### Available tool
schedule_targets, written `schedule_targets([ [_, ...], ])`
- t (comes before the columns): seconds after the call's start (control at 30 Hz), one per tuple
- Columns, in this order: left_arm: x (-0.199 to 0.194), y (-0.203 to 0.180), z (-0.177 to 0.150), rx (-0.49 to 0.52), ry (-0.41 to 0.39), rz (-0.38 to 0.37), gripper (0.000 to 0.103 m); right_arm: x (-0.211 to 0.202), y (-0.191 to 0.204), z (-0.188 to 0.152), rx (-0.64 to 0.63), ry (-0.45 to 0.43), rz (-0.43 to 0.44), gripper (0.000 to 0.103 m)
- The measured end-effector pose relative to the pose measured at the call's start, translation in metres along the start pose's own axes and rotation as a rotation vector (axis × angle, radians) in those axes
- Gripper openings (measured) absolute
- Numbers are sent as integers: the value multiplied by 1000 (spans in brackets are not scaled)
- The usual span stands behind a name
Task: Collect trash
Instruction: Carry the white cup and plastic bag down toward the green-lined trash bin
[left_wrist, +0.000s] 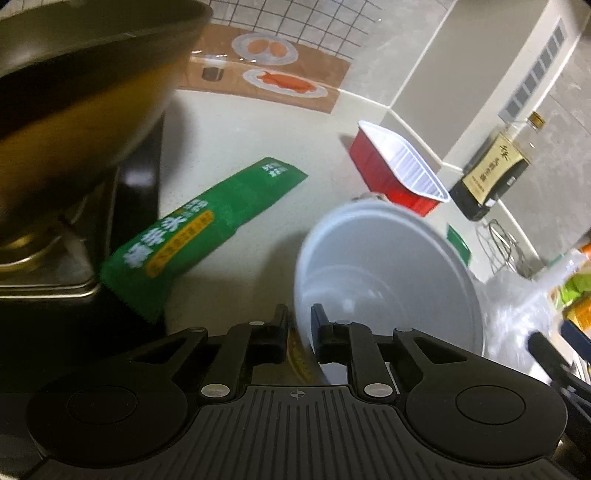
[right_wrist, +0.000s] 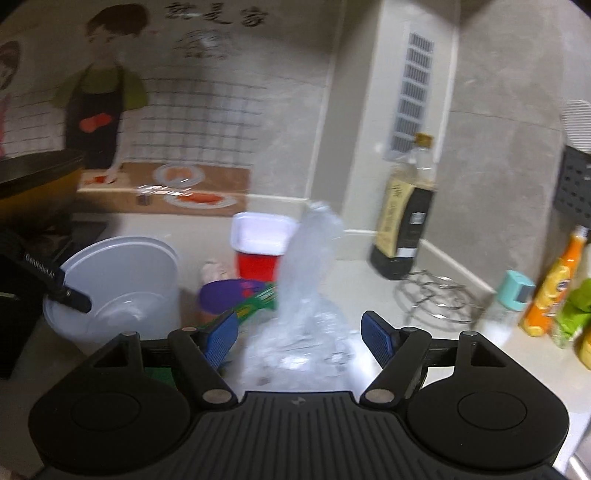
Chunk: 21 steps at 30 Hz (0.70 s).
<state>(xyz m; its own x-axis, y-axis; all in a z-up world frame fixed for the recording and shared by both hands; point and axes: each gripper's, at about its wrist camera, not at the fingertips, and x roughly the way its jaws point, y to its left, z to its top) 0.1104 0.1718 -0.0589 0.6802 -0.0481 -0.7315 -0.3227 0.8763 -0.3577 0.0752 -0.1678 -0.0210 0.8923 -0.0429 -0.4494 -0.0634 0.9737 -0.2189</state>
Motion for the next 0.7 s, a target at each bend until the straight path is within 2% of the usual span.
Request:
schedule_targets([
  [0.27,-23,13,-20,7,39,-27,17,34,21,-8,15,94,83,74],
  [0.43,-8,11,-31,7,65,9,18,65,15,-12,95,177,69,74],
  [0.6,-4,11,-33,5,67,-15,17,86,11,-13,72,196,30,74],
  [0.7,-7,15,-35,-27,72,-20,17,91,7,-11,90,212,46,74],
])
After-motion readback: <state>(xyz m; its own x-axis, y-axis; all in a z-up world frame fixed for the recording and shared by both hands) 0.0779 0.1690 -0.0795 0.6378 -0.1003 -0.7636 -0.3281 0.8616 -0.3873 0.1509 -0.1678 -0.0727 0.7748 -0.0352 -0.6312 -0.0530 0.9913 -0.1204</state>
